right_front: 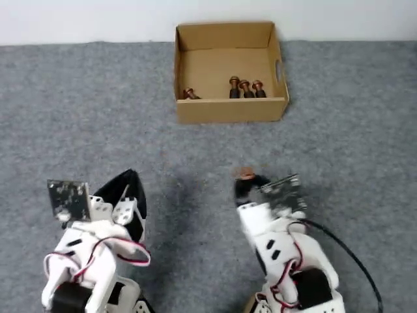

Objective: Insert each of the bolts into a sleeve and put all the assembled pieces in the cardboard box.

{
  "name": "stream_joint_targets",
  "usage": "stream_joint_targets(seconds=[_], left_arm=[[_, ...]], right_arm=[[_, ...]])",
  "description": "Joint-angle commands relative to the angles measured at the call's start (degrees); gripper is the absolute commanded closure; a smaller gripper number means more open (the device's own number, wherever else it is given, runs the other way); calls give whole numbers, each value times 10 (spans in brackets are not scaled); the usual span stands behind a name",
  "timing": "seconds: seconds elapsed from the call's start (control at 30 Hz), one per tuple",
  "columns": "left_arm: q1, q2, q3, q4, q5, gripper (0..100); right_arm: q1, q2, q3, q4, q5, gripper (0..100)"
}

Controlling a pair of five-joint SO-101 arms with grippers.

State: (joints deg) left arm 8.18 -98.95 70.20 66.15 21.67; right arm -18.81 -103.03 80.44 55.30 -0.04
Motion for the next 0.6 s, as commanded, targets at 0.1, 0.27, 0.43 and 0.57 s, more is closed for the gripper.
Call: stream_joint_targets(seconds=[0.1, 0.27, 0.43, 0.57], left_arm=[[-22, -1, 145, -73, -33, 996], [-25, -1, 245, -135, -102, 996], [-25, -1, 266, -142, -124, 995], [-25, 2, 266, -120, -122, 994]], right_arm=[[70, 0, -121, 72, -80, 991], [71, 77, -206, 86, -84, 991], [71, 235, -308, 77, -84, 991], [72, 349, -381, 2, -83, 991]])
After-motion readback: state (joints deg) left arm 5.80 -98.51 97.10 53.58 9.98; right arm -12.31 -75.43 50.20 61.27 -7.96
